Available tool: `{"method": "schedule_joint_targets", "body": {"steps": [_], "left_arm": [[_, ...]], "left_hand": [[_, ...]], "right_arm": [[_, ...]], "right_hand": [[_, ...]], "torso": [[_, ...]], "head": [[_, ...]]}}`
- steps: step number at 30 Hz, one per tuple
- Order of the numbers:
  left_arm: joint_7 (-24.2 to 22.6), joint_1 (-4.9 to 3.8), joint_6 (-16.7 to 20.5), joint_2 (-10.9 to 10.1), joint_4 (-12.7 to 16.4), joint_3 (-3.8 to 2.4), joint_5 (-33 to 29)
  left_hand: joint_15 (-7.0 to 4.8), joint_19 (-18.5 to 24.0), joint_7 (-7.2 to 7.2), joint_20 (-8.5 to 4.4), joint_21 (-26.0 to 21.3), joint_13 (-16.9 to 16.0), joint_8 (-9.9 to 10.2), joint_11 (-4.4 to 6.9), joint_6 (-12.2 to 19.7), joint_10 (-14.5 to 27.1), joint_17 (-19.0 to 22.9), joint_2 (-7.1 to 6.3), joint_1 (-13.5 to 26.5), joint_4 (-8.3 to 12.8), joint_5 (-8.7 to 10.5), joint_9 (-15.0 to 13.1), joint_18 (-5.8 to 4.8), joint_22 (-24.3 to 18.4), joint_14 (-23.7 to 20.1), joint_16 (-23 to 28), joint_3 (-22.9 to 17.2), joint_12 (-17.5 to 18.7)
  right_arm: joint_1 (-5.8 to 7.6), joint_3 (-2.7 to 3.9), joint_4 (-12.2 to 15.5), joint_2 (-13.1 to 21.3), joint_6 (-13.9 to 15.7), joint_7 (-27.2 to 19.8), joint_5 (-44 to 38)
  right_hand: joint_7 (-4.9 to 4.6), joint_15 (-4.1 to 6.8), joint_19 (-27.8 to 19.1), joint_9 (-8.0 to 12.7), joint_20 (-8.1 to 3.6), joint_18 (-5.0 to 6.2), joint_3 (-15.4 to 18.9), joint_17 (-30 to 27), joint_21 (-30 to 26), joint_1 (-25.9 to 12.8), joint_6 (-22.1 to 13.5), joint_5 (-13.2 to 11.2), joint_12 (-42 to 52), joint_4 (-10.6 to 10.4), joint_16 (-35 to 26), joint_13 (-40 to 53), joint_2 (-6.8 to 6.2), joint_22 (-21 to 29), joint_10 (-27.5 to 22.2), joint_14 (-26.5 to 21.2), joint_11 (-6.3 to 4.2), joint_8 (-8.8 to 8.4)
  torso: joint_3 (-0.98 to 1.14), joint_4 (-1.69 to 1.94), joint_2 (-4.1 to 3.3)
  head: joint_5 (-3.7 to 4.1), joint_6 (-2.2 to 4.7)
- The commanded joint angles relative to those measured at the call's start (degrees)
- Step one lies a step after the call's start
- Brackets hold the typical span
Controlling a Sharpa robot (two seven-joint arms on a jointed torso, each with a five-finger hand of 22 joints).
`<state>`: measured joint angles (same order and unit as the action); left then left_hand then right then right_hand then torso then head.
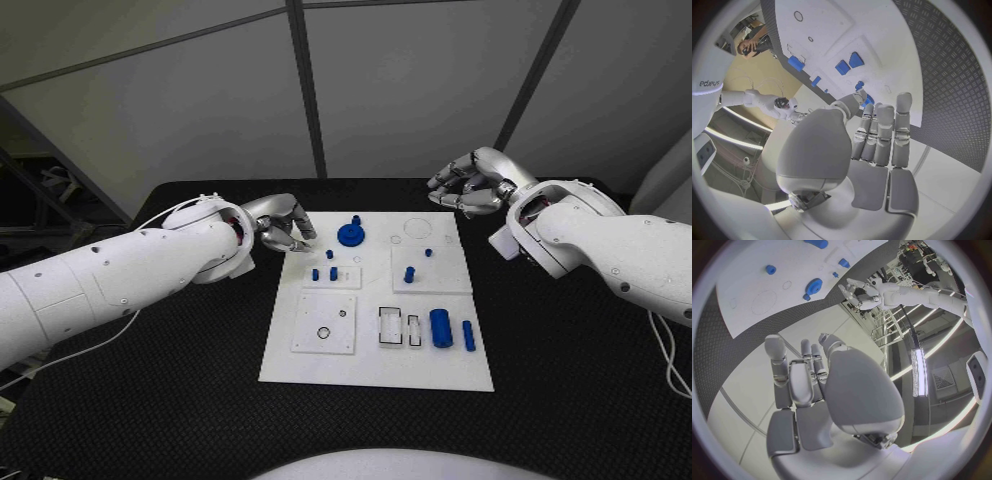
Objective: Assemble the parts on the task board
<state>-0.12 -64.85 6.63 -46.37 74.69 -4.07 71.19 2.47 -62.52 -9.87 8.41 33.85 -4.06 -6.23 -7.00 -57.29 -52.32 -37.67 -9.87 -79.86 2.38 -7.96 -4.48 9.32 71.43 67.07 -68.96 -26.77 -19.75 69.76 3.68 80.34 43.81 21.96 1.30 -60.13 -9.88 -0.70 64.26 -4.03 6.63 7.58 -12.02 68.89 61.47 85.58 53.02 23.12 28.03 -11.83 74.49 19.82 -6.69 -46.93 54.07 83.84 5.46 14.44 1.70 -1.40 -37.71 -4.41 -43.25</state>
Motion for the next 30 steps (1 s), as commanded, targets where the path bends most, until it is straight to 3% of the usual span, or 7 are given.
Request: {"method": "schedule_joint_targets", "body": {"steps": [1, 4, 11, 15, 19, 23, 30], "left_arm": [[-3.9, -0.13, 2.2, -1.5, 0.6, -0.20, -11.9], [-6.3, -0.15, 4.5, -3.0, 1.3, -0.28, -19.9], [-14.6, -0.05, 8.8, -5.8, 5.0, -0.30, -46.8], [-18.6, 0.17, 9.1, -6.7, 7.4, -0.28, -57.5], [-20.8, 0.38, 9.1, -7.2, 9.4, -0.27, -62.8], [-22.0, 0.54, 9.1, -7.6, 10.7, -0.26, -65.1], [-22.6, 0.66, 9.1, -7.8, 11.7, -0.26, -66.0]], "left_hand": [[-0.21, 0.3, -0.06, -0.32, -0.2, -0.1, -0.5, 0.09, -1.1, -1.8, 1.9, 0.47, -0.8, 0.1, -0.39, -0.1, 1.24, 0.0, -0.7, 1.1, -1.2, -1.0], [-0.49, 2.0, -0.03, -0.60, -1.6, 0.2, -0.8, 0.21, -2.0, -3.2, 9.1, 0.46, -0.4, 0.2, -0.36, 0.0, 1.12, -0.4, -5.0, 6.6, -2.6, -1.0], [-0.56, 5.0, 0.44, -0.59, -5.4, -0.3, -1.0, 1.05, -2.8, -6.6, 12.8, 0.51, 1.6, -0.6, 0.21, 0.1, 1.16, -2.6, -7.2, 12.4, -1.5, -2.9], [-0.44, 5.3, 0.66, -0.32, -7.4, -0.4, -1.1, 1.22, -3.0, -7.1, 13.8, 0.34, 3.4, -1.7, 0.24, 0.1, 1.15, -4.3, -7.3, 13.6, 0.7, -3.5], [-0.48, 5.1, 0.82, -0.25, -8.5, -0.6, -1.1, 1.36, -3.0, -7.5, 14.1, 0.33, 3.9, -2.1, 0.26, 0.1, 1.17, -5.4, -7.3, 14.0, 2.1, -4.0], [-0.51, 4.8, 0.82, -0.25, -9.3, -0.6, -1.1, 1.36, -2.9, -7.4, 14.4, 0.62, 3.7, -2.2, 0.19, 0.1, 1.17, -6.2, -7.3, 14.2, 2.9, -4.3], [-0.51, 4.7, 0.79, -0.27, -9.7, -0.7, -1.1, 1.34, -2.9, -7.3, 14.6, 0.89, 3.3, -2.1, 0.14, 0.1, 1.17, -6.6, -7.4, 14.4, 3.1, -4.4]], "right_arm": [[-0.04, 0.02, -0.5, 0.0, -4.7, 1.3, -9.7], [-0.43, 0.01, -0.5, 0.1, -6.6, 2.1, -16.5], [-1.91, -0.37, 0.6, -0.2, -9.5, 5.0, -31.3], [-2.88, -0.50, 1.0, -0.4, -10.8, 6.7, -36.4], [-3.62, -0.66, 0.9, -0.7, -11.6, 7.7, -39.2], [-4.04, -1.42, 0.6, -1.2, -12.1, 8.4, -41.0], [-4.69, -1.79, -0.3, -2.2, -12.7, 8.7, -42.1]], "right_hand": [[0.08, -0.07, 0.8, 0.1, 0.05, 0.71, -1.0, 1.1, 1.0, 1.0, 1.0, -0.8, -3.8, 0.6, 1.0, -2.6, -0.34, -1.2, 1.1, 1.7, 0.08, 0.15], [0.07, -0.14, 1.4, 0.2, 0.11, 0.53, -1.9, 2.2, 2.1, 1.2, 1.8, -1.6, -7.7, 1.2, 1.7, -5.1, -0.77, -2.5, 2.4, 2.1, 0.20, -0.24], [0.28, -0.32, 1.9, 0.3, 0.24, 0.25, -2.4, 3.3, 3.2, 0.9, 1.8, -2.9, -11.1, 1.9, 2.6, -7.8, -1.81, -4.0, 3.4, 2.4, 0.32, -1.77], [0.16, -0.55, 2.1, 0.3, 0.35, 0.19, -2.1, 3.8, 3.5, 0.3, 1.6, -4.2, -12.2, 1.9, 3.0, -8.8, -2.46, -4.5, 3.5, 2.5, 0.51, -2.65], [-0.02, -0.72, 2.1, 0.3, 0.52, 0.14, -1.8, 3.9, 3.7, -0.1, 1.3, -5.1, -13.1, 2.0, 3.1, -9.6, -2.88, -4.7, 3.2, 2.5, 0.76, -3.39], [-0.19, -0.87, 2.1, 0.3, 0.65, 0.14, -1.5, 4.0, 3.7, -0.2, 1.0, -5.5, -13.8, 2.3, 3.2, -10.2, -3.07, -4.8, 2.8, 2.5, 0.96, -3.94], [-0.25, -0.93, 2.4, 0.3, 0.72, 0.06, -1.5, 4.3, 4.0, 0.0, 1.0, -5.4, -14.1, 2.5, 3.4, -10.5, -3.00, -5.2, 2.6, 2.6, 1.04, -4.17]], "torso": [[0.00, 0.01, -0.02], [-0.04, -0.01, 0.00], [-0.04, -0.12, -0.01], [-0.08, -0.04, 0.01], [-0.14, 0.00, 0.02], [-0.06, 0.00, -0.02], [-0.10, 0.08, -0.02]], "head": [[0.06, 0.28], [0.13, 0.41], [1.72, 1.24], [2.45, 1.46], [3.02, 1.63], [3.32, 1.76], [3.22, 1.70]]}}
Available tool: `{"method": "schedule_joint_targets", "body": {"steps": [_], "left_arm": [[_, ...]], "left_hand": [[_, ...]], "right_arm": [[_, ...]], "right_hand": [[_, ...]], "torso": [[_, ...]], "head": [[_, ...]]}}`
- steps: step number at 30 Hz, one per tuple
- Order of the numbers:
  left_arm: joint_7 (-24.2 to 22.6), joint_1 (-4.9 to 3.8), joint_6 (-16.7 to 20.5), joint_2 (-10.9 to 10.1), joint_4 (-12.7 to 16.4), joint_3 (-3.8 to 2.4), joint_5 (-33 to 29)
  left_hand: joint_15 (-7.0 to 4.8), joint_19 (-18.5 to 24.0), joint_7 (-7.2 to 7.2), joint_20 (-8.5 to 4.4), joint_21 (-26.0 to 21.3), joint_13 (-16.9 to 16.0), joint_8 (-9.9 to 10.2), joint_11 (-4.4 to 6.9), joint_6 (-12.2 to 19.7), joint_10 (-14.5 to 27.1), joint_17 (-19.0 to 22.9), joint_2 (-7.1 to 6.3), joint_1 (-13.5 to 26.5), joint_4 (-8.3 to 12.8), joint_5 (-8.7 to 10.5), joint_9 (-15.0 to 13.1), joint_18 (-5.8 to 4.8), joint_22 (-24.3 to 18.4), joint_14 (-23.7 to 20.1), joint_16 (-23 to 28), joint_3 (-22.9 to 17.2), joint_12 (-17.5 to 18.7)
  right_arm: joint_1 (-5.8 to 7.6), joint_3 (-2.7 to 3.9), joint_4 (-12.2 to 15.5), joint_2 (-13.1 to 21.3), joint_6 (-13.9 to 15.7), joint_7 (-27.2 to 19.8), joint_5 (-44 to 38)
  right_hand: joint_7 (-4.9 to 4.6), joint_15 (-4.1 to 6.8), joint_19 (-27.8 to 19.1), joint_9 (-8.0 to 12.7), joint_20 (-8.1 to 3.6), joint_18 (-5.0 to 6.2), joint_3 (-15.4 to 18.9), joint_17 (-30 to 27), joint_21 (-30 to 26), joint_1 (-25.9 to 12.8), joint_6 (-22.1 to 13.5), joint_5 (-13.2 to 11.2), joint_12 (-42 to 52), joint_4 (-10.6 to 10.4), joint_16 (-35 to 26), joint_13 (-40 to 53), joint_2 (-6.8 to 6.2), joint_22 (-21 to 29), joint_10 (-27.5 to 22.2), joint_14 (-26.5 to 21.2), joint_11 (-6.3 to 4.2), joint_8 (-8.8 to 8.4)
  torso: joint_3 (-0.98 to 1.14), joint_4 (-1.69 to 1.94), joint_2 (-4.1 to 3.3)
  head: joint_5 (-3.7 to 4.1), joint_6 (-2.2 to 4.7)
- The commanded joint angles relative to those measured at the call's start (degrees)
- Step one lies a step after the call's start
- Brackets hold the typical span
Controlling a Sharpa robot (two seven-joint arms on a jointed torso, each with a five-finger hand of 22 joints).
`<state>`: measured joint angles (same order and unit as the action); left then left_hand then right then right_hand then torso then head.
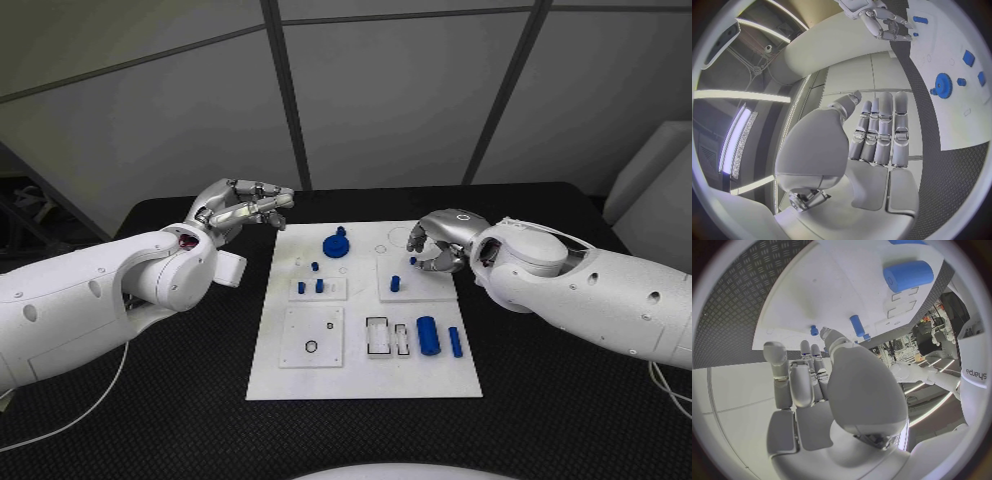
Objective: Assemble the parts on the task board
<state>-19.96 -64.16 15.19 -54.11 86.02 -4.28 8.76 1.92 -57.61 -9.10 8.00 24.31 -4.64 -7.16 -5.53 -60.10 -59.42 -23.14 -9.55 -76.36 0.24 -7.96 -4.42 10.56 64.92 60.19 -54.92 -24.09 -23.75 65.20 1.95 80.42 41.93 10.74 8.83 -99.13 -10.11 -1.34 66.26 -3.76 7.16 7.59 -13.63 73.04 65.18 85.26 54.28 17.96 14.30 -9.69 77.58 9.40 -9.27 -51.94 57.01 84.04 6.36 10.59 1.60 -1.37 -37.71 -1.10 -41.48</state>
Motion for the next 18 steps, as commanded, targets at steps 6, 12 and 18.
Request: {"method": "schedule_joint_targets", "body": {"steps": [6, 12, 18], "left_arm": [[-3.0, 0.00, 0.5, -0.1, 0.9, -0.05, -3.7], [-3.0, 0.01, 0.6, -0.3, 1.3, -0.05, -3.8], [-2.9, 0.01, 0.8, -0.3, 1.3, -0.05, -3.8]], "left_hand": [[0.05, -0.3, -0.01, 0.12, -0.4, -0.1, -0.2, -0.13, -0.1, -0.2, 0.2, 0.73, -0.4, 0.1, 0.09, 0.1, -0.07, -0.3, -0.6, 0.5, 0.5, -0.5], [0.05, -0.5, -0.08, 0.09, -0.7, -0.1, -0.1, -0.16, 0.0, -0.1, 0.3, 1.00, -0.9, 0.3, 0.00, 0.1, -0.07, -0.6, -0.7, 0.6, 0.6, -0.5], [0.05, -0.6, -0.15, 0.06, -0.9, -0.1, -0.1, -0.19, 0.1, 0.0, 0.4, 1.26, -1.3, 0.5, -0.08, 0.1, -0.08, -0.8, -0.7, 0.7, 0.6, -0.6]], "right_arm": [[-0.87, -0.13, -1.4, -1.1, -1.9, 1.1, -3.4], [-1.18, -0.15, -1.9, -1.7, -2.0, 0.9, -3.6], [-1.30, -0.15, -2.1, -2.0, -2.2, 0.8, -3.6]], "right_hand": [[-0.05, -0.32, 0.8, 0.0, 0.26, -0.04, -0.3, 0.5, 0.8, 0.8, 0.1, -0.2, -0.6, 0.8, 0.6, -0.5, 0.04, -0.8, -0.1, 2.5, 0.17, -0.47], [0.09, -0.10, 1.6, -0.2, 0.16, -0.25, -2.7, 1.0, 2.0, 2.2, 1.6, -3.4, -0.7, 1.9, 1.0, -1.4, 1.25, -2.4, 1.8, 2.6, -0.05, -0.57], [0.67, 0.48, 2.9, -0.4, -0.30, -0.66, -5.8, 0.7, 4.0, 3.1, 4.1, -5.0, -0.5, 3.0, 1.0, -1.9, 2.24, -4.9, 4.5, 2.6, -0.75, -0.10]], "torso": [[0.01, 0.05, -0.04], [0.04, -0.01, -0.13], [0.05, -0.01, -0.02]], "head": [[-0.19, -0.27], [-0.36, -0.40], [-0.33, -0.63]]}}
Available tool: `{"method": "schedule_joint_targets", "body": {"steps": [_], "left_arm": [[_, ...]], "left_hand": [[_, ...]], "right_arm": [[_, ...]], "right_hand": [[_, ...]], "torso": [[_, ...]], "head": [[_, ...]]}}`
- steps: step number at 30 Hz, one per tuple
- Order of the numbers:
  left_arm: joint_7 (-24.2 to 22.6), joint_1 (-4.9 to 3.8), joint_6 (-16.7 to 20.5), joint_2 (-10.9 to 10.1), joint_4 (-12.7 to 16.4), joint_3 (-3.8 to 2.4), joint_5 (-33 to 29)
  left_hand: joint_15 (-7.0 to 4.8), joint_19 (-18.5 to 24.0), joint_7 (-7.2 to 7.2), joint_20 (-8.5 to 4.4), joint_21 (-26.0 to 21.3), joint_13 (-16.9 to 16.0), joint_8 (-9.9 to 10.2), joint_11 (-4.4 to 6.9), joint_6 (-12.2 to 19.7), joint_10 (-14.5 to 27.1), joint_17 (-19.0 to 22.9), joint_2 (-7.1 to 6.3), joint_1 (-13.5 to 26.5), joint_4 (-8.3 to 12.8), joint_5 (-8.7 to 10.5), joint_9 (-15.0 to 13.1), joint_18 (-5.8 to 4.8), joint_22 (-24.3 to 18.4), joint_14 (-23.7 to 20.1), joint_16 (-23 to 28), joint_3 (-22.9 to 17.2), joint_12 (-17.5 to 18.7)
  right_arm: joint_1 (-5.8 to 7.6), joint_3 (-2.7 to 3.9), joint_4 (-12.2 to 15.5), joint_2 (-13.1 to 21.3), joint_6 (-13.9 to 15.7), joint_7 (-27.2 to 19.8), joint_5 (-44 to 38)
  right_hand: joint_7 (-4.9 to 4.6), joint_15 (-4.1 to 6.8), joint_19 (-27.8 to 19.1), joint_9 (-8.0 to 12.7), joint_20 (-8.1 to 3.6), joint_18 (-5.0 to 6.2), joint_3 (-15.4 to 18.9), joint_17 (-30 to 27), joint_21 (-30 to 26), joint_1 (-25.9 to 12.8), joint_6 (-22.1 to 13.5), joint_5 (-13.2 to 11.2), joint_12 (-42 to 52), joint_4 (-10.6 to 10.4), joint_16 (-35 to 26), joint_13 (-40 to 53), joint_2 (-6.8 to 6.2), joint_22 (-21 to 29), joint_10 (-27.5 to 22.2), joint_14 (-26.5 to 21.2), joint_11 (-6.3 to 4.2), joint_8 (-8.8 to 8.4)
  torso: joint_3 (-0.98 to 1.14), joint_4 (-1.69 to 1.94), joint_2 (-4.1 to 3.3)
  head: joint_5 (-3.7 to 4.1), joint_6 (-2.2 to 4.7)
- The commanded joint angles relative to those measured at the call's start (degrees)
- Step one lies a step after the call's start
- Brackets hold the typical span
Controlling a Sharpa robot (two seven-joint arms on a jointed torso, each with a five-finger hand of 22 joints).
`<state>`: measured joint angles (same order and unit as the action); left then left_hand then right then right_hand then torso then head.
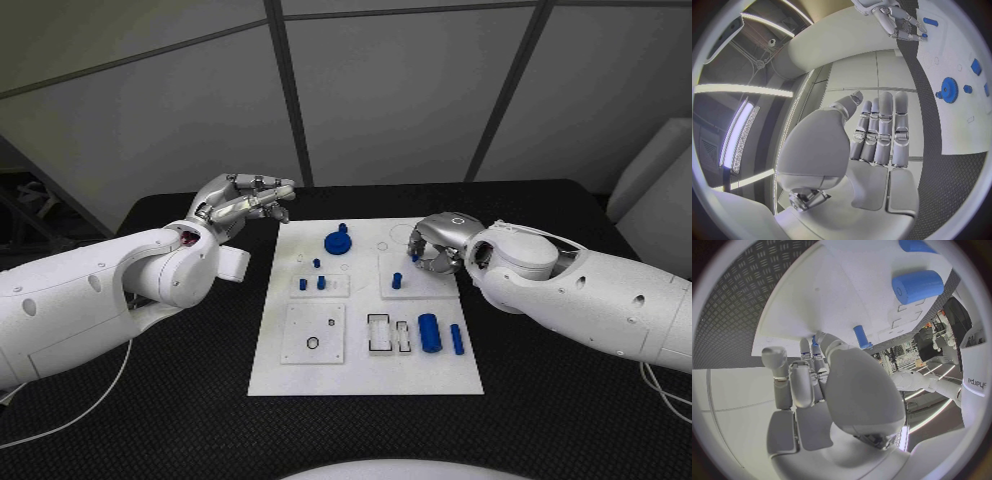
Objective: Assemble the parts on the task board
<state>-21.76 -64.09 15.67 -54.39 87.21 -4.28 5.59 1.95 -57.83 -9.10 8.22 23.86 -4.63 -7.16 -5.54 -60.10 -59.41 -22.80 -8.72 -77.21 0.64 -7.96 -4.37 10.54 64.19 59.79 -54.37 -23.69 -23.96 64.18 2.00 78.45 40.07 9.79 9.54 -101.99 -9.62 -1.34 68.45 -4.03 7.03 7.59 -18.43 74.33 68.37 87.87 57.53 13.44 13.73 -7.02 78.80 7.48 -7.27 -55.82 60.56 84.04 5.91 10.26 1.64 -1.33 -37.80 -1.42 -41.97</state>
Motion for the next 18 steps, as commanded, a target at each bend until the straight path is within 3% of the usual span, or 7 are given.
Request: {"method": "schedule_joint_targets", "body": {"steps": [1, 10, 18], "left_arm": [[-1.1, -0.05, 0.3, 0.0, 0.1, -0.05, -0.6], [-0.6, -0.05, 0.3, 0.0, -0.1, -0.05, -0.6], [-0.3, -0.05, 0.4, -0.1, -0.4, -0.05, -0.6]], "left_hand": [[0.02, -0.4, -0.15, -0.16, -0.4, -0.1, -0.1, -0.19, 0.1, 0.0, 0.1, 0.44, -0.4, 0.1, -0.08, 0.1, -0.06, -0.1, -0.3, 0.1, 0.2, -0.4], [0.03, -0.5, -0.19, -0.18, -0.5, -0.1, 0.0, -0.22, 0.1, 0.1, 0.2, 0.57, -0.7, 0.2, -0.11, 0.1, -0.06, -0.2, -0.3, 0.2, 0.3, -0.4], [0.06, -0.6, -0.26, -0.19, -0.6, 0.0, 0.0, -0.29, 0.2, 0.3, 0.3, 0.62, -0.9, 0.4, -0.14, 0.1, -0.08, -0.3, -0.4, 0.3, 0.3, -0.4]], "right_arm": [[-0.30, -0.20, -0.1, -0.2, -1.3, 0.1, -0.7], [-0.40, -0.20, 0.1, -0.3, -0.5, 0.6, -1.1], [-0.46, -0.20, 0.4, -0.3, 1.8, 1.3, -1.6]], "right_hand": [[0.30, 0.59, 1.0, -0.1, -0.27, -0.75, -1.5, -0.9, 1.2, 0.5, 1.3, -0.6, 0.1, 0.5, -0.5, -0.1, 0.43, -1.5, 1.5, 2.5, -0.43, 0.33], [1.50, 1.87, 2.5, -0.7, -1.38, -1.25, -5.4, -0.8, 3.7, 1.2, 5.3, -1.1, 0.5, 3.3, -0.2, 0.1, 1.70, -4.7, 6.0, 2.7, -1.82, 1.37], [1.64, 2.04, 2.8, -0.9, -1.70, -1.44, -7.3, -0.6, 4.7, 0.4, 6.3, -1.6, -0.3, 4.8, 0.1, 0.2, 1.48, -6.0, 7.2, 2.8, -2.04, 1.09]], "torso": [[0.02, -0.05, 0.08], [0.02, -0.07, 0.11], [0.03, -0.07, 0.09]], "head": [[-0.04, -0.17], [-0.14, -0.37], [-0.15, -0.39]]}}
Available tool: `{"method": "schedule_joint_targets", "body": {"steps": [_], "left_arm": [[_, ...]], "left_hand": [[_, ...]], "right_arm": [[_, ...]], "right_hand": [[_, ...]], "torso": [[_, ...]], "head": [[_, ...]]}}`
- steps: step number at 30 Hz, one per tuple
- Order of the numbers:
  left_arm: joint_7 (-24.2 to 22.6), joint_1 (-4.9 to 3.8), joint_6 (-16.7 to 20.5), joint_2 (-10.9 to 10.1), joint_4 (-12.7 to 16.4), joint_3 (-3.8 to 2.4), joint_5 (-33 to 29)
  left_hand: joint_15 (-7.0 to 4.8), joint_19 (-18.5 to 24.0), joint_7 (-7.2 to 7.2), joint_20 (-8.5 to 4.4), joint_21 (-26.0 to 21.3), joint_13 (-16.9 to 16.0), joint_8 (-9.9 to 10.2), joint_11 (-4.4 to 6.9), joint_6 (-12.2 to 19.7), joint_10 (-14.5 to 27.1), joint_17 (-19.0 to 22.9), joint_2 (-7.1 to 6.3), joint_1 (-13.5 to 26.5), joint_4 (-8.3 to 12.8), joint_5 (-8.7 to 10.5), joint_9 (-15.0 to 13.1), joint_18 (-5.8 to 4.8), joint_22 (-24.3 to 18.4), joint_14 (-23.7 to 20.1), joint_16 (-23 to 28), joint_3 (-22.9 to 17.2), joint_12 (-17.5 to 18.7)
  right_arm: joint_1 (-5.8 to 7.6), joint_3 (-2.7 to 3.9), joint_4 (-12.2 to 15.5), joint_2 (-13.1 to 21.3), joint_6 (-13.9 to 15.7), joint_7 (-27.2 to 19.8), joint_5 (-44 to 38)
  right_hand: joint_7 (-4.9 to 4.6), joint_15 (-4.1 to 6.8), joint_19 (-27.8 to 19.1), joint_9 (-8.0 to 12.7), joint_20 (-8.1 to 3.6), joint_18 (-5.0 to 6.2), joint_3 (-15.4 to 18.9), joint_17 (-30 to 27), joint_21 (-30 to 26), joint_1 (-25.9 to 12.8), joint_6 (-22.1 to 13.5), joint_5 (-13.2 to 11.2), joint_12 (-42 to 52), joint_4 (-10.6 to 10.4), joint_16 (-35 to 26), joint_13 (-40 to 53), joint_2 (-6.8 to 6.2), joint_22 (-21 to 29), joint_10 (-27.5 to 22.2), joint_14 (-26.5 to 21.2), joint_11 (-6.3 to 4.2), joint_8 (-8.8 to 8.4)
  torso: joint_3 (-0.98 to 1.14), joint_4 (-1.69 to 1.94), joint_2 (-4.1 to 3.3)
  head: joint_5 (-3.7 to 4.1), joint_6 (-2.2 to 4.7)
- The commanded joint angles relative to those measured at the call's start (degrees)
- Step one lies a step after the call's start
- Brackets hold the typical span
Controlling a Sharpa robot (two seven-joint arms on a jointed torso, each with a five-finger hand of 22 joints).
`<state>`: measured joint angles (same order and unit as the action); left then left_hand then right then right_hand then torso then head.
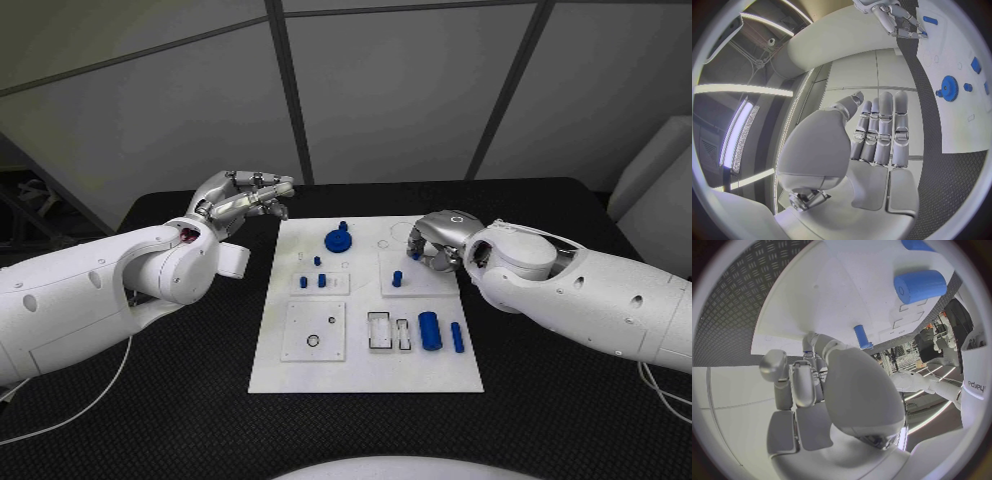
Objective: Assemble the parts on the task board
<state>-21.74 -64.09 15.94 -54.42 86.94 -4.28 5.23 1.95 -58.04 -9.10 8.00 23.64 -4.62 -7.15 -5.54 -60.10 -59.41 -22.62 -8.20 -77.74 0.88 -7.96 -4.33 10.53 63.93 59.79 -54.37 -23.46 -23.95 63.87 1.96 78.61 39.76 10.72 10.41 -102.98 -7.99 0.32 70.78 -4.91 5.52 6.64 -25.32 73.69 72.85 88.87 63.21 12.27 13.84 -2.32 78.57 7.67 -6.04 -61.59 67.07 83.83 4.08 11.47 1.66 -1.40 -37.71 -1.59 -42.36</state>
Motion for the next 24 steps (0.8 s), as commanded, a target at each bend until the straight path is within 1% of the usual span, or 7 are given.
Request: {"method": "schedule_joint_targets", "body": {"steps": [1, 4, 11, 21, 24], "left_arm": [[-0.3, -0.05, 0.1, 0.0, -0.1, -0.05, -0.2], [-0.2, -0.05, 0.1, 0.0, -0.3, -0.05, -0.2], [-0.1, -0.05, -0.1, 0.0, -0.6, -0.05, -0.2], [0.1, -0.05, -0.2, 0.0, -1.2, -0.05, -0.2], [0.2, -0.05, -0.2, 0.0, -1.3, -0.05, -0.2]], "left_hand": [[0.06, -0.4, -0.27, 0.02, -0.4, 0.0, 0.0, -0.29, 0.2, 0.3, 0.1, 0.10, -0.4, 0.2, -0.14, 0.1, -0.07, -0.1, -0.4, 0.3, 0.1, -0.4], [0.08, -0.4, -0.30, 0.02, -0.5, 0.0, 0.0, -0.32, 0.2, 0.4, 0.1, 0.10, -0.5, 0.2, -0.15, 0.1, -0.08, -0.1, -0.5, 0.3, 0.1, -0.3], [0.10, -0.4, -0.33, 0.02, -0.5, 0.0, 0.0, -0.35, 0.3, 0.5, 0.2, 0.09, -0.6, 0.3, -0.16, 0.1, -0.08, -0.2, -0.5, 0.3, 0.2, -0.3], [0.16, -0.4, -0.42, 0.04, -0.6, 0.1, 0.1, -0.46, 0.4, 0.8, 0.2, 0.09, -0.7, 0.4, -0.18, 0.1, -0.11, -0.3, -0.6, 0.4, 0.3, -0.2], [0.19, -0.4, -0.45, 0.05, -0.7, 0.1, 0.2, -0.49, 0.5, 0.8, 0.3, 0.09, -0.7, 0.4, -0.19, 0.1, -0.12, -0.3, -0.6, 0.4, 0.3, -0.2]], "right_arm": [[-0.15, -0.16, 0.3, 0.0, 1.2, 0.4, -0.6], [-0.15, -0.15, 0.5, 0.0, 2.1, 0.3, -0.5], [-0.16, -0.14, 1.1, 0.4, 3.4, -0.1, 0.4], [-0.14, -0.11, 3.0, 1.8, 4.7, -0.1, 1.8], [-0.14, -0.09, 3.8, 2.4, 5.0, -0.1, 2.1]], "right_hand": [[0.00, 0.38, 0.4, 0.0, -0.19, -0.50, -0.5, 0.1, 0.3, -0.7, 0.6, -0.4, -0.5, 0.1, 0.3, 0.0, 0.21, -0.3, 0.8, 3.1, -0.22, -0.12], [0.02, 0.39, 0.5, 0.0, -0.17, -0.57, -0.7, 0.2, 0.6, -1.4, 0.8, -0.7, -0.8, 0.3, 0.4, 0.0, -0.01, -0.6, 1.0, 3.1, -0.23, -0.27], [0.14, 0.37, 0.5, -0.1, -0.06, -0.61, -0.3, 0.3, 0.7, -3.5, 1.1, -1.7, -1.4, 0.0, 0.6, 0.0, -0.30, -0.8, 1.2, 3.1, -0.32, -0.51], [0.26, 0.39, 0.6, -0.2, -0.01, -0.64, 0.2, 0.4, 0.7, -4.6, 1.2, -2.1, -1.9, -0.3, 0.7, 0.0, -0.41, -1.0, 1.3, 3.2, -0.37, -0.69], [0.28, 0.38, 0.6, -0.2, 0.00, -0.64, 0.2, 0.4, 0.7, -4.9, 1.1, -2.2, -2.0, -0.4, 0.8, 0.0, -0.42, -1.0, 1.3, 3.2, -0.36, -0.76]], "torso": [[0.01, -0.02, 0.01], [0.01, -0.05, -0.02], [0.01, -0.02, -0.02], [0.00, -0.03, 0.03], [0.03, -0.05, 0.03]], "head": [[-0.03, 0.00], [-0.07, 0.01], [-0.03, -0.05], [0.11, 0.00], [0.10, 0.04]]}}
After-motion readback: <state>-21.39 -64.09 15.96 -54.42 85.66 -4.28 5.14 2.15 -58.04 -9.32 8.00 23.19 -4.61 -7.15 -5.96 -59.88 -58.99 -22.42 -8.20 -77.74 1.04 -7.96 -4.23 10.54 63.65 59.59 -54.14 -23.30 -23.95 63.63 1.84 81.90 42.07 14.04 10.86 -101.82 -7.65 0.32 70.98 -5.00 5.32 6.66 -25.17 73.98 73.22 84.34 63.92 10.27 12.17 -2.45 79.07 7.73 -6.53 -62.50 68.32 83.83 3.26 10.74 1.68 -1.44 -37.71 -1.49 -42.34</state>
